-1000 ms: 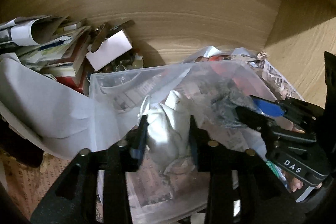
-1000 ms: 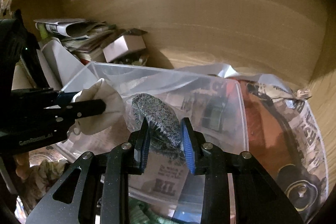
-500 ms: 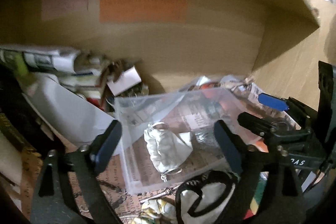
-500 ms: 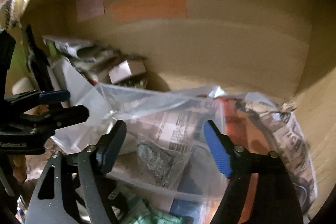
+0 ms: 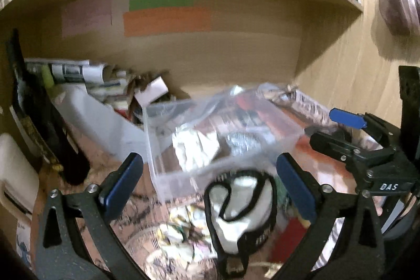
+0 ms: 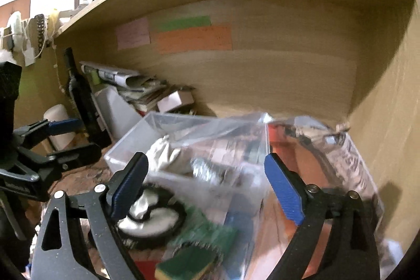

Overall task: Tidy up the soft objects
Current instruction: 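Grasp the black-strapped white bag with the left tool while the right tool grasps the green-yellow sponge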

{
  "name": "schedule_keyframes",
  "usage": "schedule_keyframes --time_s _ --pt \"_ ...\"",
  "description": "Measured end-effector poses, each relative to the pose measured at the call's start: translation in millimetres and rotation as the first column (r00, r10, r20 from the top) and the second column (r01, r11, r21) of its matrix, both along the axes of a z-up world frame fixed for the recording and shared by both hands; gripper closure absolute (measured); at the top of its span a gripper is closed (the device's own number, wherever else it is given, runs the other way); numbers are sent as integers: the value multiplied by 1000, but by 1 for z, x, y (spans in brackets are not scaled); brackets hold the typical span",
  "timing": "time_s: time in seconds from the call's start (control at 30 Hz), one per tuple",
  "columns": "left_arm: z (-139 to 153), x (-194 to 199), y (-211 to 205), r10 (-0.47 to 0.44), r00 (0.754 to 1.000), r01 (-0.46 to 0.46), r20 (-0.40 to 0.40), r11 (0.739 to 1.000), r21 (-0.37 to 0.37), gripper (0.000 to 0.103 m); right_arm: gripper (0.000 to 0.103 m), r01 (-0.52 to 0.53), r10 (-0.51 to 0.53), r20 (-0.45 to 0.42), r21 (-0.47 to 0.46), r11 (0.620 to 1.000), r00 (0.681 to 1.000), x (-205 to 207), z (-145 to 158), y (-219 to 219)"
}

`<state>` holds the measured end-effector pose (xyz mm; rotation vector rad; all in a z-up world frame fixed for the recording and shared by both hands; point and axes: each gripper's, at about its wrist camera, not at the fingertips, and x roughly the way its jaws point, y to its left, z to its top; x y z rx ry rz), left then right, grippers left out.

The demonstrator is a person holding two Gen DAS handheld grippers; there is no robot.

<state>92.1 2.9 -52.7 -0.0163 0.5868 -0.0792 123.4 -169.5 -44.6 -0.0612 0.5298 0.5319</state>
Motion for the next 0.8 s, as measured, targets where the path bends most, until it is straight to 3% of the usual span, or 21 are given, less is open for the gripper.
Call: schedule_keyframes --time_s 0.2,0.47,0.63,0.8 --pt "-29 -14 -3 2 997 -2 -76 1000 2 0 14 -2 1 -55 -23 1000 998 -23 -26 -2" --pt "-67 -17 -7 -1 981 -9 -193 999 -49 0 15 -27 23 -198 -16 1000 980 -34 -68 -4" --pt "-78 -11 -18 -35 974 26 -222 999 -42 0 50 -48 44 -247 -11 999 968 -36 -82 -5" --pt "-92 6 -32 -68 961 68 -269 998 -8 0 58 -42 46 -252 22 999 967 -36 -83 -13"
